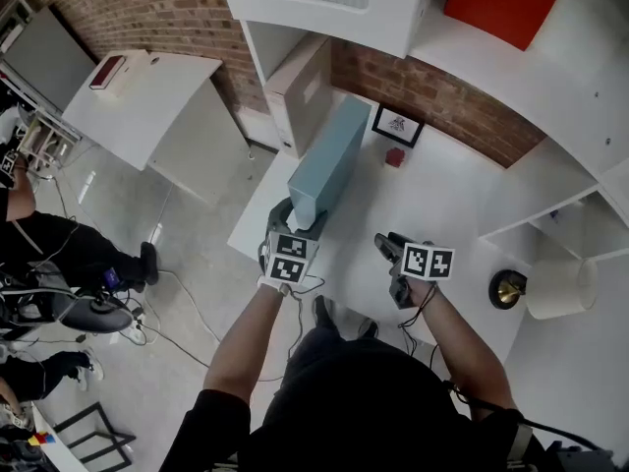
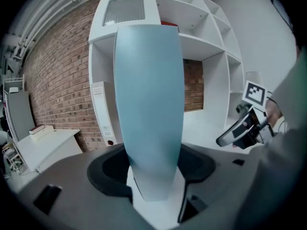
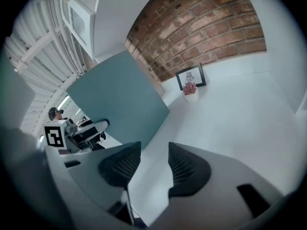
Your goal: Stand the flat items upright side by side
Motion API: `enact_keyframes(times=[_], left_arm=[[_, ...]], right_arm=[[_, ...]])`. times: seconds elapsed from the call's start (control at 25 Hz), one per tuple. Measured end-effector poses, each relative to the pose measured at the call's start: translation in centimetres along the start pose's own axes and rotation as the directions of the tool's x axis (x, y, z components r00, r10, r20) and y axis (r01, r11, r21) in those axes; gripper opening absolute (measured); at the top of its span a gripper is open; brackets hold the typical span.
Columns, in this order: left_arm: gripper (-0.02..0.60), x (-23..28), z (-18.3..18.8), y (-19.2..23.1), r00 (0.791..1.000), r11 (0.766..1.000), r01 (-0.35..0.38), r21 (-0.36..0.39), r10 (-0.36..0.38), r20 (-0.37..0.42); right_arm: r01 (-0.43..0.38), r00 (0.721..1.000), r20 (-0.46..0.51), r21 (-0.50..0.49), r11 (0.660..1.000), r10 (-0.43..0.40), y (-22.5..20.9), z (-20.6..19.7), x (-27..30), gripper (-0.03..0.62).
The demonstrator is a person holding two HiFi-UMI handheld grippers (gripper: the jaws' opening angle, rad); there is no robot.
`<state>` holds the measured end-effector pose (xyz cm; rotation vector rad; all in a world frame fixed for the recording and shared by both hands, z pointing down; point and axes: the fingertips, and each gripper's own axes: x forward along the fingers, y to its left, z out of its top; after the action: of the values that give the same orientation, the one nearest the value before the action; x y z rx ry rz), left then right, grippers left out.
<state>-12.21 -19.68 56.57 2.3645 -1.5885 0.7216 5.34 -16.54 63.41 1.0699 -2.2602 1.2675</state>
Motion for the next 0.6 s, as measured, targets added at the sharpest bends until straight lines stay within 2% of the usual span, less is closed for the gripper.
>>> enact_keyframes(times=[0.2, 0.32, 0.44, 0.6], left_arm=[[0.285, 3.4, 0.6, 4.3, 0.998, 0.998, -0.058, 0.004, 0.058, -0.033], [0.285, 5.5, 1.4, 6.4, 0.996, 0.996, -0.088, -0.025, 0.088, -0.03], [0.285, 7.4, 2.3, 8.1, 0.994, 0.992, -0.108, -0.058, 0.107, -0.027], [0.285, 9.5, 3.1, 9.7, 0.992, 0.991, -0.123, -0.056, 0.122, -0.026]], right_arm=[[0.03, 1.0, 0.007, 0.021, 0.999, -0.03, -0.3, 0.1, 0.4, 0.176], [0.051, 0.999, 0.012, 0.031, 0.998, -0.052, -0.6, 0.4, 0.5, 0.175], [0.065, 0.997, 0.027, 0.049, 0.997, -0.066, -0.7, 0.8, 0.6, 0.175], [0.087, 0.994, 0.053, 0.088, 0.992, -0.092, -1.4, 1.5, 0.8, 0.175]])
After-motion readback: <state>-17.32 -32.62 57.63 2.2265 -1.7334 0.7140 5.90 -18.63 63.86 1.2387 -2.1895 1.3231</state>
